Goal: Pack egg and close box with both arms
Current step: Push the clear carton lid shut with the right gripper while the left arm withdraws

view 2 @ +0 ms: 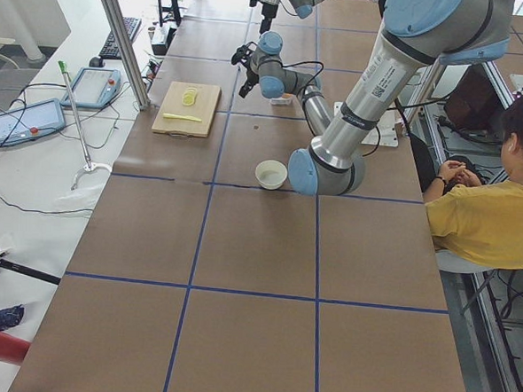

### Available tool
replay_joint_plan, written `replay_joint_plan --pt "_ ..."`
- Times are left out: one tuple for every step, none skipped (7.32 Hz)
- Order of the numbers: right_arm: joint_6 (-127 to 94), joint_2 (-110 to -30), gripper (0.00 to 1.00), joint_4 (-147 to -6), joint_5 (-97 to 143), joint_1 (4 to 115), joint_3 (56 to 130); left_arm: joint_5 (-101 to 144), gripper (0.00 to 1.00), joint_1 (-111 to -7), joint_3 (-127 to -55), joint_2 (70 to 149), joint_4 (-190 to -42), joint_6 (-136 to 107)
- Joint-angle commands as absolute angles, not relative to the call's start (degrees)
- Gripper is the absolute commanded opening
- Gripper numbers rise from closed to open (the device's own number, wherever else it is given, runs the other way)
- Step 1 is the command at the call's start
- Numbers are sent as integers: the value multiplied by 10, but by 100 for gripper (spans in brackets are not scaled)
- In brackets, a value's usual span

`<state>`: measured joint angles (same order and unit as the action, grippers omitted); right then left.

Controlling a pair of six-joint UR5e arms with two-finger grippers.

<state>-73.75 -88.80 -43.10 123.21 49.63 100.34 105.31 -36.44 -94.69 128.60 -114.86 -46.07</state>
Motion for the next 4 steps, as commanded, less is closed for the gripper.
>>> replay_joint_plan --pt "-794 -886 100 -428 1204 425 1033 1109 85 -423 -947 1258 -1153 -408" --pt "-814 -878 100 -432 1163 385 1051 1114 85 -431 -947 1249 -1154 -395" --pt "-850 -858 100 -435 1110 334 1052 1115 85 -436 -947 1248 -1159 -395" --pt "-870 -826 100 -467 1068 298 1053 1115 85 -436 -947 1248 -1159 -395"
